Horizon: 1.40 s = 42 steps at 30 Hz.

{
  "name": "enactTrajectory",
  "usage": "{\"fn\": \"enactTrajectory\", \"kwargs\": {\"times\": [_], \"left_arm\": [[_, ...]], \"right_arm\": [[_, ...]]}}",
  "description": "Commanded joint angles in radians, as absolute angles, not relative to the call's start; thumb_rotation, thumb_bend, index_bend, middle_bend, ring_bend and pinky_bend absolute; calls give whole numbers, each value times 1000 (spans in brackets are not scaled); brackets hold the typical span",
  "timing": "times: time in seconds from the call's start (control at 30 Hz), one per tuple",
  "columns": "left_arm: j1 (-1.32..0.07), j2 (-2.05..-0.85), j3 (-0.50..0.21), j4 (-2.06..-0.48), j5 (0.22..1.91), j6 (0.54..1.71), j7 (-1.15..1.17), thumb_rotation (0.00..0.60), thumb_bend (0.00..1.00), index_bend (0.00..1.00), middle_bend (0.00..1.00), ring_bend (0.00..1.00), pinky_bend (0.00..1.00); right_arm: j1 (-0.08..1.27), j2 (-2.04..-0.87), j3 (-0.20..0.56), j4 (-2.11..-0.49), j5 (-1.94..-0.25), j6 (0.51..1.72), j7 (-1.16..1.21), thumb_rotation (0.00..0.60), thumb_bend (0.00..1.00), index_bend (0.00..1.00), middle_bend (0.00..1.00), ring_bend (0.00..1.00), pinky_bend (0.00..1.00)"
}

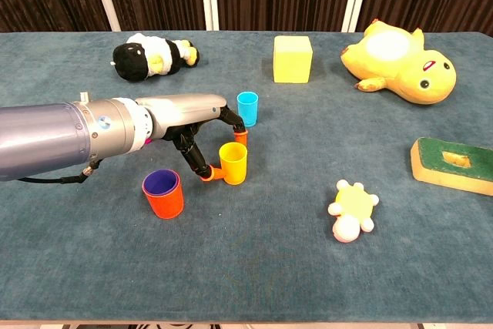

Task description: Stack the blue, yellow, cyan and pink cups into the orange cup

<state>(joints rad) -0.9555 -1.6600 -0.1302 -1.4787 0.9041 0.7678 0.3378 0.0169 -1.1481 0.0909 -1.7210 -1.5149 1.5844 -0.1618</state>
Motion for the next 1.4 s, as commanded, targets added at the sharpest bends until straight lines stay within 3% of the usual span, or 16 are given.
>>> {"fn": "enactTrajectory", "kwargs": {"times": [0.03, 0.67, 0.9, 1.17, 1.4], "left_arm": [[-957, -1665, -131, -1475, 902, 769, 338, 600, 315, 424, 223, 55, 19], [-940, -1634, -151, -1518, 940, 797, 288, 600, 352, 437, 232, 63, 19], [-905, -1534, -157, -1641, 998, 829, 245, 600, 350, 435, 232, 63, 23], [-805, -1333, -81, -1826, 1132, 889, 189, 600, 347, 433, 232, 63, 27], [-736, -1226, -28, -1871, 1266, 920, 85, 600, 343, 433, 232, 63, 27]], "right_arm": [[17, -1148, 91, -1721, -1514, 1584, -161, 600, 324, 49, 72, 136, 61], [18, -1151, 90, -1722, -1511, 1581, -162, 600, 324, 49, 72, 136, 61], [18, -1152, 92, -1723, -1510, 1583, -164, 600, 324, 49, 72, 136, 61], [17, -1151, 91, -1726, -1512, 1586, -166, 600, 324, 49, 72, 136, 61], [20, -1157, 88, -1726, -1513, 1578, -175, 600, 324, 49, 72, 136, 61]]}}
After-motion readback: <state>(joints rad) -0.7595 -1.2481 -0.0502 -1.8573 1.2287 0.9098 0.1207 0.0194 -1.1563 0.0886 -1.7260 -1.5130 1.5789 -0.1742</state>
